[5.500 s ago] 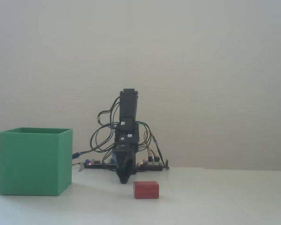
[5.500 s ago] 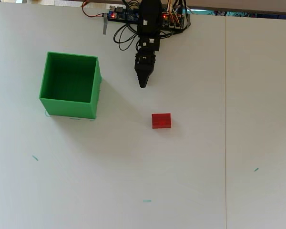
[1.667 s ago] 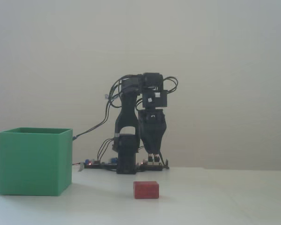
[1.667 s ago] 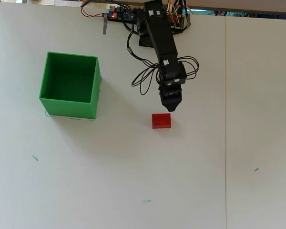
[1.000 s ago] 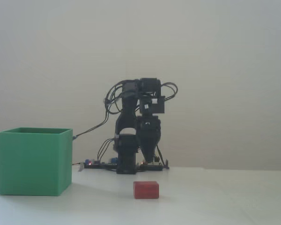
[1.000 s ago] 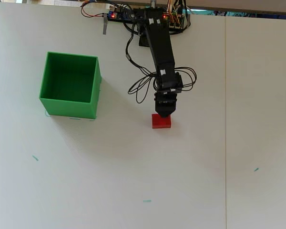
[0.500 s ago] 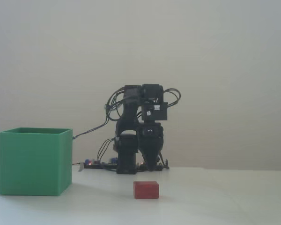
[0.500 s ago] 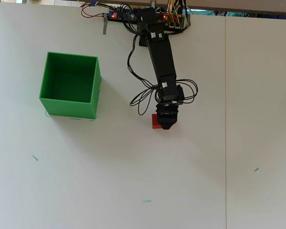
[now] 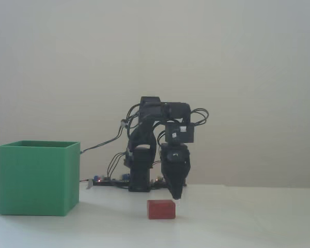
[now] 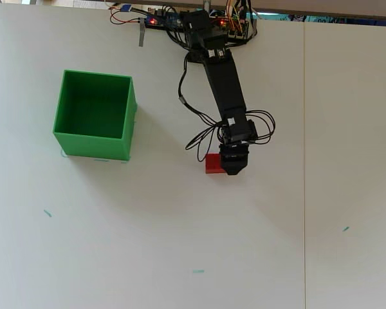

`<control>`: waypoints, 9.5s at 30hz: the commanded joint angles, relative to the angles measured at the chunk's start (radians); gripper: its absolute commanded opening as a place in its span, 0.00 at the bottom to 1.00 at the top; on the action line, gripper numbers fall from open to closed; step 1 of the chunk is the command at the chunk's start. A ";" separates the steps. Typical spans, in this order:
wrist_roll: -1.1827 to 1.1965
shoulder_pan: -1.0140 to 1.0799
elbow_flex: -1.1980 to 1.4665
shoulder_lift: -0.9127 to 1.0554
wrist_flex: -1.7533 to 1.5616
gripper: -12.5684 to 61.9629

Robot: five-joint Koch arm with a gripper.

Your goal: Grasp a red block and put it in the green bin.

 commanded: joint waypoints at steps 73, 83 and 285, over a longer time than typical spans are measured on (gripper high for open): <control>0.578 0.198 0.006 0.087 -0.041 0.64; 0.746 0.166 0.018 0.092 -0.005 0.61; -0.005 0.868 0.040 0.758 -0.212 0.60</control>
